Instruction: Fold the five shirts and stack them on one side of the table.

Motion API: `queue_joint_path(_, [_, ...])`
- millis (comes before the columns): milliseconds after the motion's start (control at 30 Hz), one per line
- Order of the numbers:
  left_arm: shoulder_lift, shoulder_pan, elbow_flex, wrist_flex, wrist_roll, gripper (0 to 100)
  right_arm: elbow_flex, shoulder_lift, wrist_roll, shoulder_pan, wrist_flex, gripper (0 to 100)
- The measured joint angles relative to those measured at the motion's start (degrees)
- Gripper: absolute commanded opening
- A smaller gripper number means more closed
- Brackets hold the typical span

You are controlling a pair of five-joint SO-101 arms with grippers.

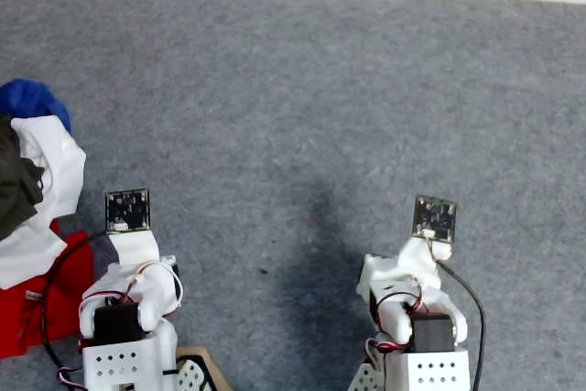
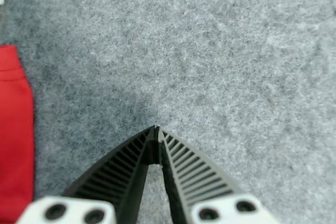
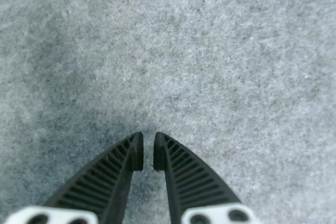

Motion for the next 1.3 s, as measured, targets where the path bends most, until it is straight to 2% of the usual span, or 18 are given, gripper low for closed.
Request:
queue_joint_path(533, [0.0,4.66,0.0,0.0,0.0,1,0.0,0.0,0.0,-0.26,0.0,5.5])
queue_joint_path(1000, [0.0,5.01,0.0,0.0,0.0,1,0.0,0.0,0.0,-0.26,0.0,5.5])
queue_joint_path(1167, [0.18,5.01,-0.79,-3.08,-0.09,1,0.0,0.0,0.0,1.32,-0.18,5.9])
queue_joint_path(1300, [0.18,5.01,-2.99,-4.57,-0.09,1,0.0,0.0,0.0,2.11,-4.84,5.9])
